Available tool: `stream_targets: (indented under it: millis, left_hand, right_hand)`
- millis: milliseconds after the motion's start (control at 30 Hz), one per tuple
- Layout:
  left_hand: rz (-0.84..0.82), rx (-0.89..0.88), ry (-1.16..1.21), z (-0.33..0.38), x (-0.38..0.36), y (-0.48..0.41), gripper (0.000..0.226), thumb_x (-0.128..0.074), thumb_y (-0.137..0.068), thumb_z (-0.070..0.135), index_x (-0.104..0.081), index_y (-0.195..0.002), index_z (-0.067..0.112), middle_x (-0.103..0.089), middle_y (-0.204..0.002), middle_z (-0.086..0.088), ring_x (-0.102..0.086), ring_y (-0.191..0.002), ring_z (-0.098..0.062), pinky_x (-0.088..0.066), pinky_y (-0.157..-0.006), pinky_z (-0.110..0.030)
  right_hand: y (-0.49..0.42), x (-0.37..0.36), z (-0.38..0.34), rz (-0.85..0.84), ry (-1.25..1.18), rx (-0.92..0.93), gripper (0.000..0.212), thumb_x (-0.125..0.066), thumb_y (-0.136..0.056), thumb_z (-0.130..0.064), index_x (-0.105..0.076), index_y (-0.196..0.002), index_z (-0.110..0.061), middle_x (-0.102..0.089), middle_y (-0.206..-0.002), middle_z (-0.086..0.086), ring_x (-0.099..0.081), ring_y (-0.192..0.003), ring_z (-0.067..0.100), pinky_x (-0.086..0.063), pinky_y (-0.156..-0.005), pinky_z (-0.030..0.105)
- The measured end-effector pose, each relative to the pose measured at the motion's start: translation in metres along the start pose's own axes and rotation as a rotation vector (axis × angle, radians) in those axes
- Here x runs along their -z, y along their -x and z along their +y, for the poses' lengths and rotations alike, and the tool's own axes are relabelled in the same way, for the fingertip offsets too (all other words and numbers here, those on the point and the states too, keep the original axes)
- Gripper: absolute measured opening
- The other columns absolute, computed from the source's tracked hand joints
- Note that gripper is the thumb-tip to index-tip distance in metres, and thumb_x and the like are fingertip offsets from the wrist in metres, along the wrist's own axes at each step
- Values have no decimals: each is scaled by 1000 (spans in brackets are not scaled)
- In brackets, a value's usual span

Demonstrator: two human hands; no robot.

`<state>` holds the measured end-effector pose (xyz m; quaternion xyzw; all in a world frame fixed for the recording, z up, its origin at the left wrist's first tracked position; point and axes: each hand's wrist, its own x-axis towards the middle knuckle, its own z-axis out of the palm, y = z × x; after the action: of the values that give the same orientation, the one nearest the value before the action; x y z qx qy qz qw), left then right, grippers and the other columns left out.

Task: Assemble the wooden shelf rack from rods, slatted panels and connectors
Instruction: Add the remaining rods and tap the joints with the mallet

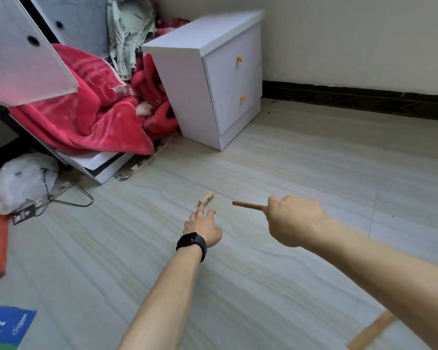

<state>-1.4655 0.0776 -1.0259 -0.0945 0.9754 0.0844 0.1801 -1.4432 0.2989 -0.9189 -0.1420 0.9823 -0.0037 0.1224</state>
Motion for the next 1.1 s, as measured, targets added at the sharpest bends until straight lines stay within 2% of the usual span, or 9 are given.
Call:
stream_targets:
  millis: [233,367,500,633,767,900,967,1033,1100]
  left_hand:
    - [-47,34,-76,-44,-13,-111,69,-48,-99,43,-17,-160,33,3,-168,-6,-13,-150,-30,-25,-116,-44]
    - [-49,50,-66,-58,-14,-163,73,-46,-100,41,-6,-160,37,11,-169,-7,-1,-155,-31,-17,-120,-49]
    - [-29,61,-9,-77,-17,-201,73,-43,-104,35,1,-161,29,1,-170,-3,-6,-155,-24,-20,-120,-50]
    - [157,137,-30,-80,-22,-214,51,-42,-106,32,-31,-152,16,-40,-150,-12,-39,-136,-32,-41,-99,-45]
    - [192,168,53,-66,-40,-200,33,-44,-106,23,-51,-135,11,-45,-137,-16,-44,-126,-33,-46,-89,-42]
    - [134,211,454,-49,-50,-162,42,-67,-93,34,-60,-130,14,-56,-128,-12,-56,-116,-31,-45,-90,-33]
    - [67,284,705,-41,-56,-137,41,-73,-88,42,-67,-115,11,-67,-107,-5,-63,-105,-27,-47,-82,-29]
    - [-10,294,899,-32,-63,-109,37,-69,-90,48,-67,-88,12,-66,-79,0,-64,-81,-23,-44,-66,-27]
    - [-94,286,1068,-19,-64,-83,41,-59,-96,52,-67,-89,13,-65,-77,1,-59,-63,-15,-40,-56,-25]
  right_hand:
    - [-80,-97,0,-288,-98,-94,18,-26,-110,-26,-40,-116,-17,-50,-130,2,-45,-112,28,-48,-86,42]
    - [-82,-163,-5,-484,-216,-184,27,-16,-112,-28,-40,-123,-24,-8,-166,-6,-11,-148,39,-42,-94,57]
    - [-73,-206,-24,-502,-162,-255,31,-12,-112,-33,-38,-126,-23,32,-165,-8,22,-150,49,-35,-99,73]
    - [-76,-220,-31,-449,-119,-284,35,-9,-109,-40,-38,-122,-26,35,-164,-5,24,-148,52,-34,-97,78]
    - [-75,-221,-28,-486,-124,-285,36,-10,-109,-41,-38,-124,-24,33,-165,-4,27,-147,53,-29,-97,83]
    - [-75,-204,-20,-527,-236,-292,38,-13,-110,-40,-42,-130,-24,30,-166,-10,28,-149,46,-28,-101,81]
    - [-83,-182,-14,-601,-354,-306,40,-18,-111,-31,-47,-137,-19,13,-171,-3,20,-153,42,-27,-110,72]
    - [-87,-145,2,-681,-371,-299,41,-22,-110,-22,-49,-140,-12,-31,-161,16,-19,-154,37,-38,-110,49]
    - [-92,-104,20,-714,-478,-299,33,-25,-110,-22,-53,-122,-11,-61,-125,4,-68,-117,26,-53,-78,29]
